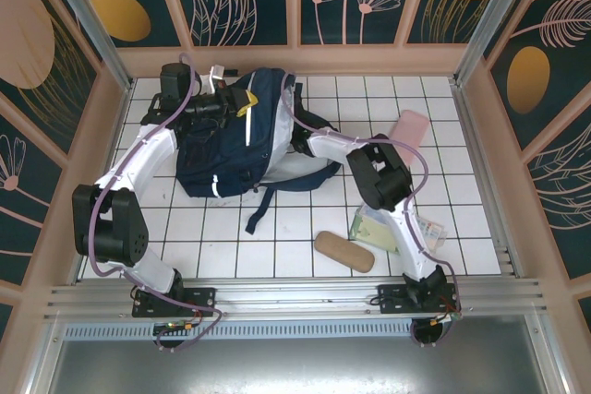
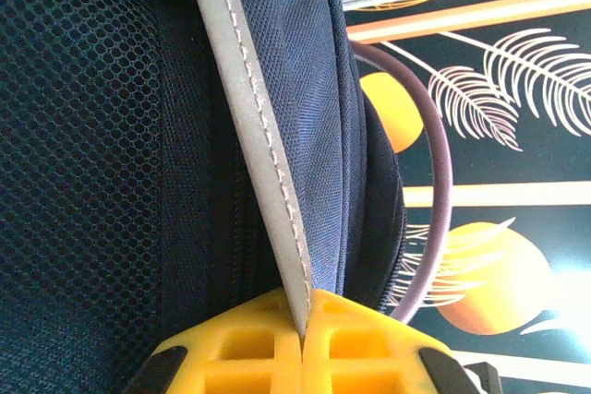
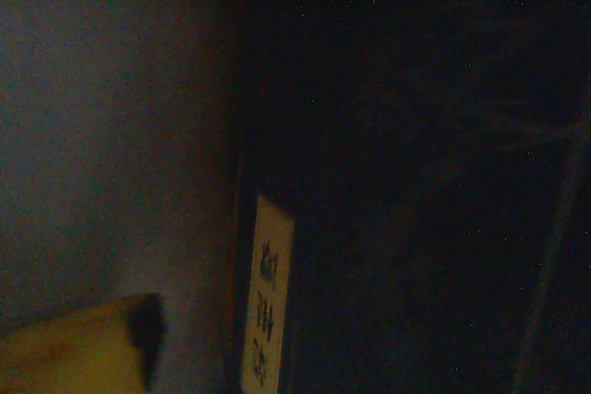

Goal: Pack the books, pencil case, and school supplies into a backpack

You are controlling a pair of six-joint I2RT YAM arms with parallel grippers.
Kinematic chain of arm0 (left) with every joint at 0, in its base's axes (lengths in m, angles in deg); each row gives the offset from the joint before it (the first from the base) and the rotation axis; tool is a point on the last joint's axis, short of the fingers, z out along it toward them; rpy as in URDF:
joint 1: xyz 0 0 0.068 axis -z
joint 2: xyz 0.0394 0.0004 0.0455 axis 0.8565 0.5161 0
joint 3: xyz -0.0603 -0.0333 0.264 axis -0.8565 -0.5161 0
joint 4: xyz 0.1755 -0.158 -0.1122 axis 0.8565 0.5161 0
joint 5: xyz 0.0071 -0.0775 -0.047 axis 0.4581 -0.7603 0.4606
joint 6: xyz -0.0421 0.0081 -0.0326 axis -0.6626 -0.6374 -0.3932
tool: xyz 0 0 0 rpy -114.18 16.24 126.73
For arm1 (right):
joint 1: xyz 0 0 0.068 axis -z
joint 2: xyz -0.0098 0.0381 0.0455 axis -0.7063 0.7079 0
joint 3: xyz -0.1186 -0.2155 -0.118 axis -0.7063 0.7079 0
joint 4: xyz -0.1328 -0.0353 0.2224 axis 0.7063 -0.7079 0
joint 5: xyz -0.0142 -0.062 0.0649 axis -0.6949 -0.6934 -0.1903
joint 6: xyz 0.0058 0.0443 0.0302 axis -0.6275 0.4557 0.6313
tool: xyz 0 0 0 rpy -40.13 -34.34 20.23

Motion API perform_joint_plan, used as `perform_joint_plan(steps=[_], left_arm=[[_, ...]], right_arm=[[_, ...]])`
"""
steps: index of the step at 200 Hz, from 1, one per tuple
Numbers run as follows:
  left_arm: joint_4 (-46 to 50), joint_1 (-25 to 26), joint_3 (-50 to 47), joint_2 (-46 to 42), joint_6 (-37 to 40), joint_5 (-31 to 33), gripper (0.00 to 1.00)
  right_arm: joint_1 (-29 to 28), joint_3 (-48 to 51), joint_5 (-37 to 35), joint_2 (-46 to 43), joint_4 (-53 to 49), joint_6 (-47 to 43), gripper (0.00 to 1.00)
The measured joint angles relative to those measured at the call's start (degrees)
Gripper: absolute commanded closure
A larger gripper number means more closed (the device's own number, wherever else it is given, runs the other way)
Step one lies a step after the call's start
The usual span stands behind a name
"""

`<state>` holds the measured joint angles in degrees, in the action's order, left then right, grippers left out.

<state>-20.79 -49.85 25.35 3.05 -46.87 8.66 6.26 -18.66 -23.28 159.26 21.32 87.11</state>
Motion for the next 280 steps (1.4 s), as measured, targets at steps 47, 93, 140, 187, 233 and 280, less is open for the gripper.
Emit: perform_joint_plan(steps=[47,93,140,187,233,280], left_arm=[[0.55,-1.11,-0.04,-0.79,0.55,0.17,1.00],[5.20,-1.29,-0.09,-1.88,5.05,2.73,1.00],[10.23,-1.27,-0.37,-3.26,10.82,8.37,0.99],[11.96,-1.14,-3.26,-3.63,16.04,12.81,0.94],[16.37,0.37,-4.17,-3.50,21.92,18.36,0.93],[17.18,2.45,-4.15,-1.07,24.50,20.68,0.92]], right_arm=[[0.72,10.19,1.68,-7.50,2.43,-2.97,0.08],[3.02,18.99,2.25,-14.34,4.37,-4.57,0.16],[6.84,30.58,0.00,-27.52,4.61,-7.32,0.21],[9.35,31.50,-8.55,-36.39,-7.21,-12.68,0.21],[9.68,31.54,-17.07,-39.43,-21.51,-17.22,0.22],[10.97,31.54,-25.00,-43.82,-33.16,-18.56,0.27]])
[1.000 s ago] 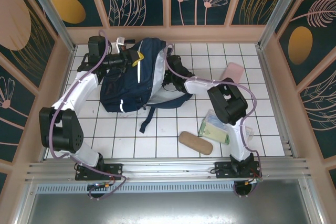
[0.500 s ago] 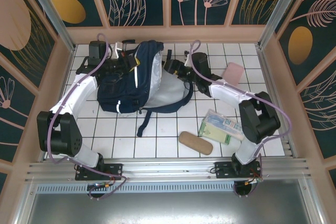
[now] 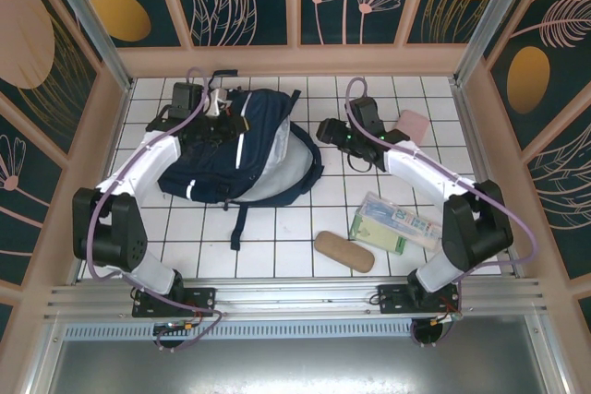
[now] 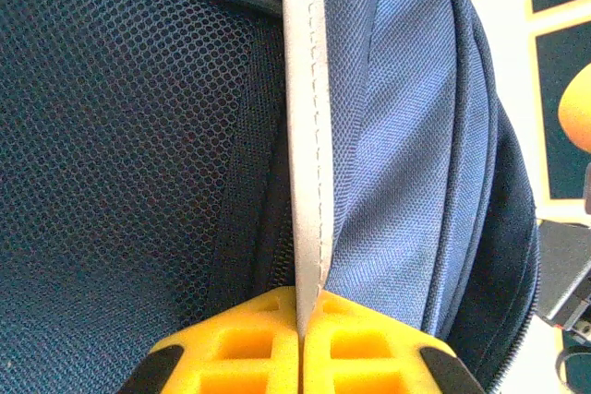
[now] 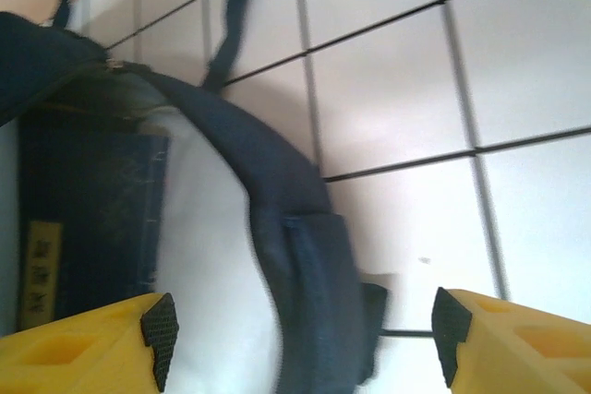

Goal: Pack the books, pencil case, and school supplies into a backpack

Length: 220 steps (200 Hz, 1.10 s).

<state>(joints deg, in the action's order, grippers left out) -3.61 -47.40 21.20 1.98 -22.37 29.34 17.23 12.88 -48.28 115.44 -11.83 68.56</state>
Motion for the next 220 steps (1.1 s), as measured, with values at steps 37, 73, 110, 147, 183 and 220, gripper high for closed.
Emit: perform_joint_plan(steps=[37,73,110,147,183,220], left_arm=[[-0.26,2.03,0.00,2.34,0.20,-0.04,0.91],[-2.58,3.93,-0.55,3.65,-0.39,0.13,0.91],[-5.05,4.87,-2.34,5.20,-1.36,0.50,0.62],[-6.10,4.87,-2.54,5.27,-1.75,1.95,0.50],[-5.27,6.12,-2.54,4.00,-0.07,7.39,0.47],[-4.57,15.93,-0.13,1.46,2.03,13.18,0.45]], right_arm=[[1.31,1.64,-5.97,-2.23,-6.45,0.15,0.24],[6.14,7.52,-7.85,-5.75,-11.21,2.89,0.07],[16.33,20.06,-7.93,-16.74,-14.56,8.33,0.01],[25.59,27.19,-4.83,-23.26,-14.95,9.92,0.01],[26.77,30.14,-3.91,-23.87,-15.89,12.20,0.01],[29.99,32.83,-7.19,-29.24,-18.58,15.04,0.01]])
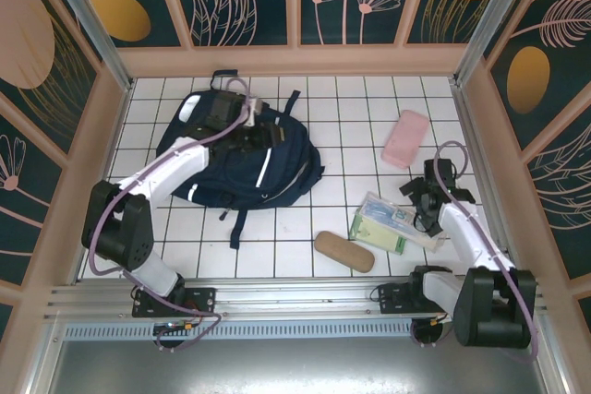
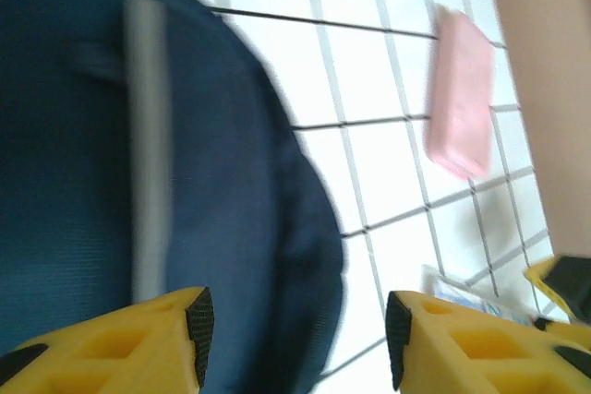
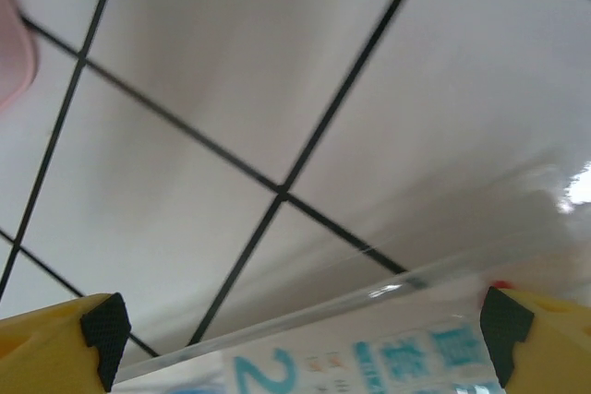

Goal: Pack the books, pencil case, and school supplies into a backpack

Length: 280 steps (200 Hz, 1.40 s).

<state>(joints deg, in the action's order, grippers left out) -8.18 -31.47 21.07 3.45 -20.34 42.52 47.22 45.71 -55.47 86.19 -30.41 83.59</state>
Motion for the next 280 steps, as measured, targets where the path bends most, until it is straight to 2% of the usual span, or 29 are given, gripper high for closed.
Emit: perform_joint_plan(steps=[29,70,92,118,156,181,241,280], left_arm=[[-0.92,8.28,4.55,3.45,0.13,-0.63,0.44],[-3.58,14.62,9.27,15.23,-1.29,-4.59,0.43],[-3.56,16.31,10.91,20.63,-1.92,-6.43,0.42],[-3.74,16.59,11.23,23.93,-2.56,-7.56,0.41],[-3.74,16.52,12.22,26.03,-2.71,-8.13,0.41],[-3.72,16.52,12.31,26.05,-2.71,-7.58,0.41],[-8.09,16.31,12.09,26.05,-6.03,-8.46,0.40],[-20.31,15.96,8.22,26.12,-13.25,-11.58,0.40]], right_arm=[[1.46,2.16,-0.59,-3.98,-0.66,0.44,0.01],[2.01,6.21,6.05,-3.26,2.45,-1.40,0.05],[2.38,7.17,10.69,-4.70,5.73,-2.54,0.08],[1.64,8.55,20.17,-5.44,12.11,-2.78,0.11],[-0.42,8.07,27.98,-1.20,18.58,-3.56,0.13],[-1.31,5.86,27.34,0.02,17.68,-5.57,0.14],[-1.46,2.49,16.63,-5.11,15.04,-8.90,0.12],[-0.22,1.14,17.18,4.50,19.43,-11.65,0.12]])
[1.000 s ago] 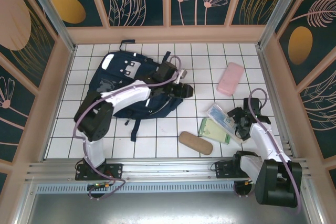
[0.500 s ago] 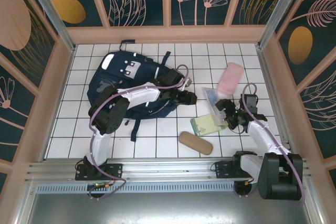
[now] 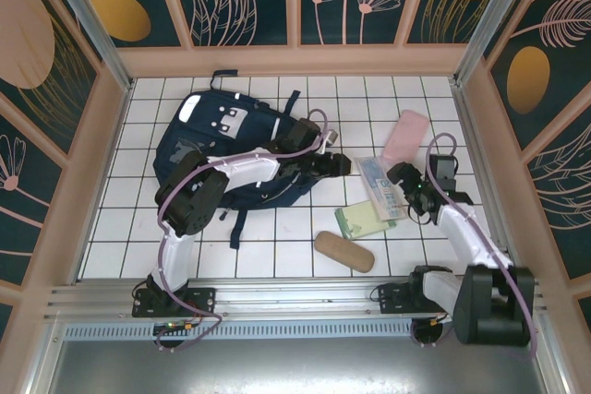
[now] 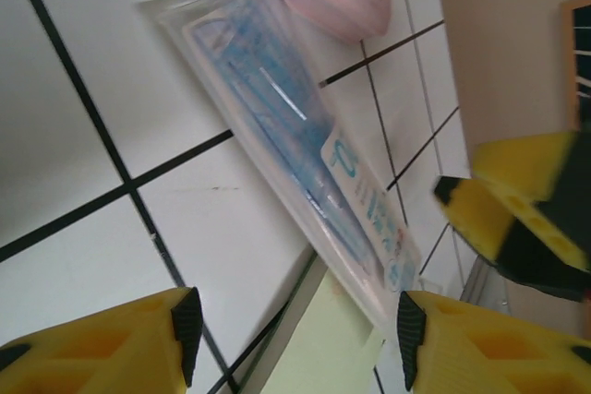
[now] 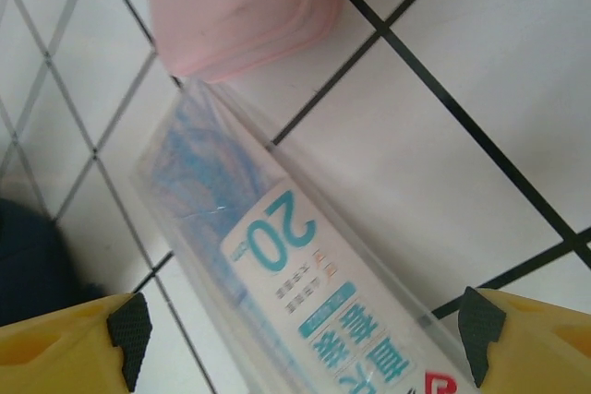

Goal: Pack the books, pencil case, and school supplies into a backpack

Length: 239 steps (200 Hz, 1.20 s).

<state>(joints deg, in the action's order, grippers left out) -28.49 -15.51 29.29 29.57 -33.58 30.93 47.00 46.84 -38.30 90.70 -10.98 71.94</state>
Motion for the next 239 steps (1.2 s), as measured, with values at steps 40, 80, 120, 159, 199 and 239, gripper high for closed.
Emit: perform_joint_plan(steps=[40,80,120,159,199,239], left_arm=[[-12.39,-0.09,-5.09,1.92,-9.62,-2.36,0.40],[-17.97,-0.28,-6.67,4.46,-14.64,-3.39,0.40],[-19.71,-0.31,-6.38,5.44,-16.55,-4.31,0.39],[-19.61,-0.28,-3.67,8.50,-16.90,-5.53,0.39],[-19.76,-0.28,-2.60,9.60,-17.86,-6.49,0.39],[-20.96,-0.28,-2.45,10.27,-19.08,-7.34,0.40]], right_arm=[[4.55,-1.88,5.95,9.42,4.59,-1.07,0.12],[6.14,-2.56,16.17,18.03,10.36,-0.57,0.15],[5.44,-3.69,24.41,22.77,15.76,0.48,0.21],[1.97,-1.75,32.04,24.06,22.29,4.46,0.26],[1.55,-0.20,35.47,26.67,28.50,8.48,0.36],[-0.70,-0.92,36.39,30.49,33.79,10.84,0.47]])
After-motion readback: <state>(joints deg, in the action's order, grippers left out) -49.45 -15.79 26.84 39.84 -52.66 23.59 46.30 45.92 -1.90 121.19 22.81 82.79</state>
